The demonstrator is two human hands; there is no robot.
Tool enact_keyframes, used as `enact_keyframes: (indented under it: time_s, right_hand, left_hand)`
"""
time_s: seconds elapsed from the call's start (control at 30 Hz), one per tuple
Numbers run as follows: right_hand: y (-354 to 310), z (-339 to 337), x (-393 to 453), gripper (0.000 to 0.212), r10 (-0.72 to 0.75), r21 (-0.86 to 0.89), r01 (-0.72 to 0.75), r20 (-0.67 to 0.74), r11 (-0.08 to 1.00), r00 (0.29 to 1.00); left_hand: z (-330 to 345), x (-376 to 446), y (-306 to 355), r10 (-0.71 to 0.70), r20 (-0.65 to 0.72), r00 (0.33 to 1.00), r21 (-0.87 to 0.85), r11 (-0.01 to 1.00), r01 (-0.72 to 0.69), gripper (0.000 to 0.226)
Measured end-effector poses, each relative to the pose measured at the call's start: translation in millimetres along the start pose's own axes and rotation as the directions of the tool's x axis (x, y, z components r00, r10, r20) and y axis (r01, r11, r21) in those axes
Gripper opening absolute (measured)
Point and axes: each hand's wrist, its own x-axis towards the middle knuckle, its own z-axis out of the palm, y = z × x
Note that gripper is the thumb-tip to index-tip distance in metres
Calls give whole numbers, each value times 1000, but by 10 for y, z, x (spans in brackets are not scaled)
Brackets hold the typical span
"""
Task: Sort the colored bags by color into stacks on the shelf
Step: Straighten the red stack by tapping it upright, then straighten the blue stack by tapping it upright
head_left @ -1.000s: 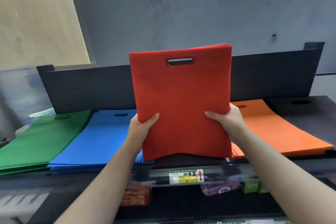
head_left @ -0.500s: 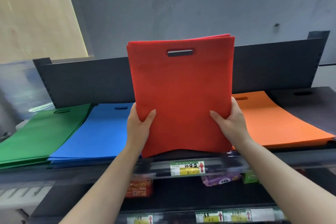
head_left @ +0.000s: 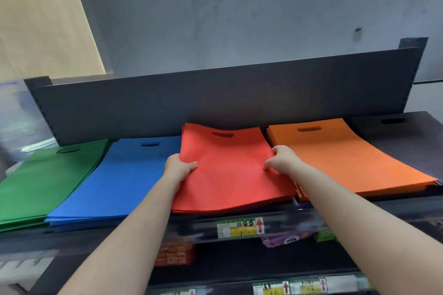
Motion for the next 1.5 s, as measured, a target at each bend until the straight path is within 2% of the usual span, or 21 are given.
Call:
enact_keyframes:
  time_s: [0.13,0.23,0.3,0.47,0.53,0.6,0.67,0.73,0.83,0.93,1.13,1.23,1.37,1.5]
  right_hand:
    - [82,28,-10,55,-160,-203,135,-113,970,981]
    - [196,-2,-10,63,-251,-349,203,-99,915,963]
    - [283,-37,14,63,-238,-476,177,-71,861,969]
    - [409,-44,38,60,-172,-588,157,30,794,985]
    - [434,-24,25,59,-178,-600,159,27,784,984]
    - [427,-8,-2,55,-196,-631,161,14,759,981]
    - [347,3,-33,51,-258,-684,183,-7,706,966]
    - [192,24,-74,49,-373,-678,259,-23,688,928]
    - [-133,127,-174,50,-489,-606,410,39,681,871]
    - [-430,364,-283,47,-563,-530,544,144,651,814]
    - [-838,972,-497,40,-624,-345,677,266,650,735]
    - [-962,1252,-519,41,-624,-323,685,285,652,728]
    - [-1089,1480,-519,46,-568,-319,641,299,698,767]
    - [-1132,1549,-515,56,-478,-350,612,399,709,782]
  left_hand:
    - [76,46,-25,-42,56,998,7,999,42,30]
    - [169,69,-10,-61,71,996,4,998,61,34]
    - [206,85,-26,-82,70,994,0,997,83,36]
    - [251,79,-90,-81,60,995,-10,997,82,35]
    - [248,59,-70,-28,33,999,12,1000,27,33]
    - [222,30,-19,85,1,996,137,987,-84,33]
    - [167,-18,51,211,-8,977,240,949,-203,45]
    - [70,-78,94,303,6,953,322,902,-288,57]
    - [-173,-163,37,371,8,929,476,815,-330,50]
    - [-480,-237,-140,366,1,931,583,756,-298,41]
    - [-982,-207,-541,284,62,957,604,752,-263,30]
    - [-1195,-92,-702,280,136,950,605,736,-303,25]
    - [-1374,99,-836,298,300,906,541,729,-419,22]
    - [-1416,202,-933,391,413,823,557,607,-567,31]
